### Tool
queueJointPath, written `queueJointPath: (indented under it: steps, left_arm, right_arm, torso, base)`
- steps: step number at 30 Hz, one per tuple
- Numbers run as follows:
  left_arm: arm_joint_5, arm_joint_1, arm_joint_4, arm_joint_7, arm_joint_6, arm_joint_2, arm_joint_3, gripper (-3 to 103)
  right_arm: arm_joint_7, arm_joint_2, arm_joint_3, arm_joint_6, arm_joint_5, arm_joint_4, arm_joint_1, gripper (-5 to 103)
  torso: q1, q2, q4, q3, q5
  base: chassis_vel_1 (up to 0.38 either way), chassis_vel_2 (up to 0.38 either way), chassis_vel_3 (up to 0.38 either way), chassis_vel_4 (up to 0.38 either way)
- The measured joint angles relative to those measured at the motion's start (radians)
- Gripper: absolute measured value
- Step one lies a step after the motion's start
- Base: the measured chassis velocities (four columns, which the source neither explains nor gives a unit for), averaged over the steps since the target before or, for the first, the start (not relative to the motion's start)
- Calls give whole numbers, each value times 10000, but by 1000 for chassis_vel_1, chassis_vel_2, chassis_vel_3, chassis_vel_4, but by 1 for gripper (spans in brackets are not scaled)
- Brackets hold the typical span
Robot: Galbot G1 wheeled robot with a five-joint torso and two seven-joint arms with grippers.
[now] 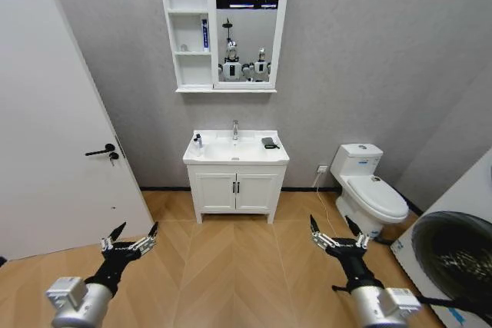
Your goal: Move facial cleanser and shampoo from washbasin to cabinet, then wipe washbasin with towel.
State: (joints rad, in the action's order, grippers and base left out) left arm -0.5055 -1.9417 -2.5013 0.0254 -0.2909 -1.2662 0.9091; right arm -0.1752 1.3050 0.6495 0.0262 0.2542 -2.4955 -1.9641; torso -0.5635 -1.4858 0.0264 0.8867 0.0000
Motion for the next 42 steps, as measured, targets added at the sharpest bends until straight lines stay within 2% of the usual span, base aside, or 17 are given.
queueJointPath:
  steps: [23,30,35,42]
  left_arm:
    - [72,4,4,-148,32,-32,-16,98]
    - [137,116,9,-176,67,-68,-59,98]
    - [534,61,13,-261,128,-388,-484,98]
    - [607,-6,25,-302,180,-183,-431,98]
  right_arm:
    - [340,30,41,-114,69,-46,33,100]
    - [658,56,123,-345,-66,-41,-77,100]
    - [621,115,231,-514,-210,-50,-154,100]
    - [687,359,-33,-622,-383,47,-47,100]
  torso:
    - [0,0,0,0,0]
    - [1,-1,0,0,0]
    - [5,-3,0,-2,0]
    - [1,-2,2,-1,-3]
  base:
    - [0,0,0,0]
    - [0,0,0,0]
    - [-63,71,71,-74]
    - [-171,172,176,-192]
